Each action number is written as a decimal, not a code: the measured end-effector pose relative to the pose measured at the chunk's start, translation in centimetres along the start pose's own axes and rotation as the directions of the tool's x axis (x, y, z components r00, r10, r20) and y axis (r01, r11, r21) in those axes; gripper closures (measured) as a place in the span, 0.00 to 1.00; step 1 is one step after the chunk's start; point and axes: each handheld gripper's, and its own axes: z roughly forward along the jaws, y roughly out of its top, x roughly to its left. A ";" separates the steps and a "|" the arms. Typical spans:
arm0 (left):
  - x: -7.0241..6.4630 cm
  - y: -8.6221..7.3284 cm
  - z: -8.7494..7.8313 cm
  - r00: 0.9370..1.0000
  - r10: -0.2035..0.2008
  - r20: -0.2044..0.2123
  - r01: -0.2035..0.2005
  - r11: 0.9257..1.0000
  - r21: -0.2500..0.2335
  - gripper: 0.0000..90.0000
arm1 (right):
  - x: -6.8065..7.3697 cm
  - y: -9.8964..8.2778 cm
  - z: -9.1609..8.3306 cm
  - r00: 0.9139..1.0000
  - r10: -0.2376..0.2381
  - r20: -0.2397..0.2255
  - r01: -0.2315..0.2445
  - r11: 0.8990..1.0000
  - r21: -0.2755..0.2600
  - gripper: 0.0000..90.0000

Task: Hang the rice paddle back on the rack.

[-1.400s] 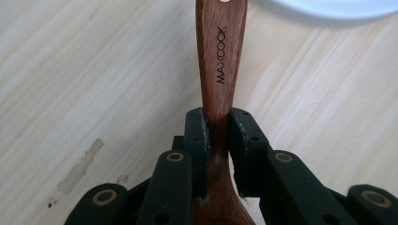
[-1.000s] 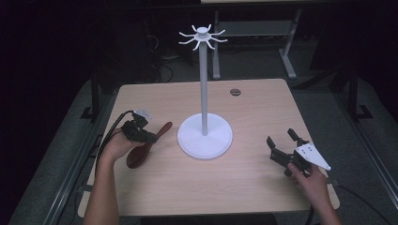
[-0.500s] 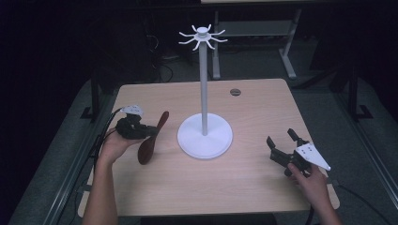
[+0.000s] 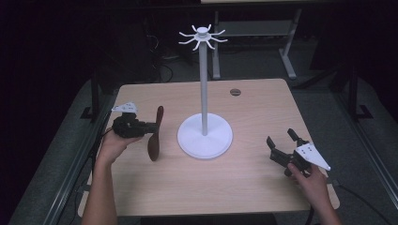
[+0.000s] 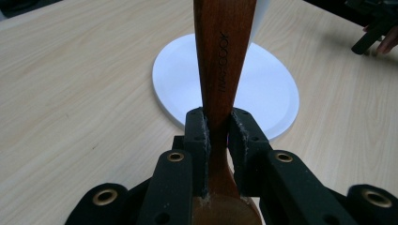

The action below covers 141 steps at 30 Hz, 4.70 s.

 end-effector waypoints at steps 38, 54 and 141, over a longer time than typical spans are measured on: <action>-3.7 5.6 -4.7 0.997 0.081 -0.014 -0.082 0.967 -0.240 0.87 | -0.1 0.0 0.0 1.000 0.004 0.002 -0.004 1.000 0.001 0.15; -5.1 9.5 -6.0 0.993 0.118 -0.004 -0.115 0.952 -0.282 0.87 | 0.0 0.0 0.0 1.000 0.007 0.003 -0.007 1.000 -0.001 0.15; -7.0 19.9 -3.2 0.970 0.243 0.027 -0.228 0.937 -0.263 0.79 | -0.2 0.0 0.0 1.000 0.009 -0.007 -0.009 1.000 -0.007 0.15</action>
